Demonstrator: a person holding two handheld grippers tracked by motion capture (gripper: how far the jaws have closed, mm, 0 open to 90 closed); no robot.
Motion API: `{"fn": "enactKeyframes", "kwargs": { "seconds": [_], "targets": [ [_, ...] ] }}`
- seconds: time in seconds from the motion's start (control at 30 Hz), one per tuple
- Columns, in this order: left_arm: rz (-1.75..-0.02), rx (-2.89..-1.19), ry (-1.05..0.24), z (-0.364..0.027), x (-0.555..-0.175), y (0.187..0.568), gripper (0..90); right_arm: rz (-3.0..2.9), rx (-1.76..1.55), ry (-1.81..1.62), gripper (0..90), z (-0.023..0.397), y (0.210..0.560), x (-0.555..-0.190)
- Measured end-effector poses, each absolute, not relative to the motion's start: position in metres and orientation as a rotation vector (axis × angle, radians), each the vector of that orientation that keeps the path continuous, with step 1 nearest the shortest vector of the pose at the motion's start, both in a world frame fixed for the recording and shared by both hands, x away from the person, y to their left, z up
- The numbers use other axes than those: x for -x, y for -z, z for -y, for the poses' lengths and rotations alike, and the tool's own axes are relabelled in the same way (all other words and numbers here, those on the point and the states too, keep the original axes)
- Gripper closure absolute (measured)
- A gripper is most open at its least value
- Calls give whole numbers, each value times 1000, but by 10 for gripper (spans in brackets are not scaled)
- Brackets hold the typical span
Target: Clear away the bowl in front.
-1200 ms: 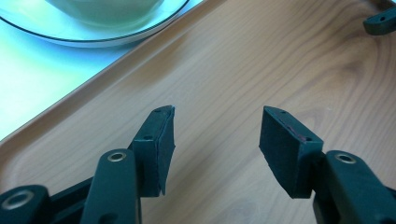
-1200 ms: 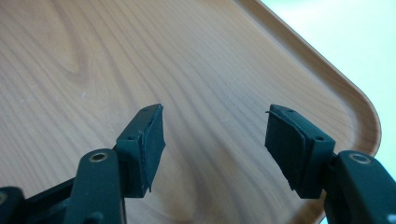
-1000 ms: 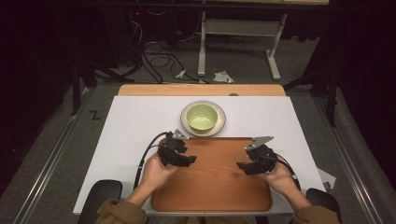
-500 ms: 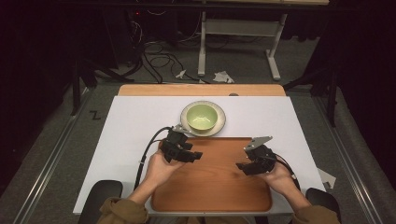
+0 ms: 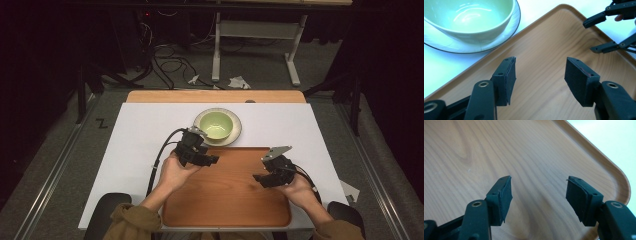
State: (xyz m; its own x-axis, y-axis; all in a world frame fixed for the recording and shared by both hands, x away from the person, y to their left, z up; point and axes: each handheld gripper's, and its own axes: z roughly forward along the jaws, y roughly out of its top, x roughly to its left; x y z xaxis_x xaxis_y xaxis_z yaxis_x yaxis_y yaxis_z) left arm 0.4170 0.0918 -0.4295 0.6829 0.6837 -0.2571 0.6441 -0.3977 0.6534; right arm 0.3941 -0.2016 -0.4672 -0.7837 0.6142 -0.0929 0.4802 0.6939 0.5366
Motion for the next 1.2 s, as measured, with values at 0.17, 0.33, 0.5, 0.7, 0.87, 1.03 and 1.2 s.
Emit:
{"fn": "enactKeyframes", "kwargs": {
  "seconds": [0.17, 0.33, 0.5, 0.7, 0.87, 1.03, 1.2],
  "targets": [
    [-1021, -2138, -97, -89, -425, 426, 419, -2642, -865, -724, 377, 201, 467, -394],
    [-1012, -2135, -94, -88, -430, 423, 414, -2650, -861, -713, 377, 201, 468, -394],
    [-1004, -2142, -122, -86, -436, 418, 412, -2648, -859, -715, 377, 200, 468, -394],
    [-1028, -2131, -128, -88, -446, 412, 413, -2649, -853, -715, 377, 200, 468, -394],
    [-1057, -2123, -149, -93, -458, 407, 420, -2645, -847, -715, 378, 201, 467, -393],
    [-1086, -2136, -157, -93, -470, 406, 417, -2652, -832, -717, 379, 200, 467, -393],
    [-1111, -2152, -182, -91, -484, 406, 414, -2650, -825, -719, 379, 201, 467, -394]
  ]
}}
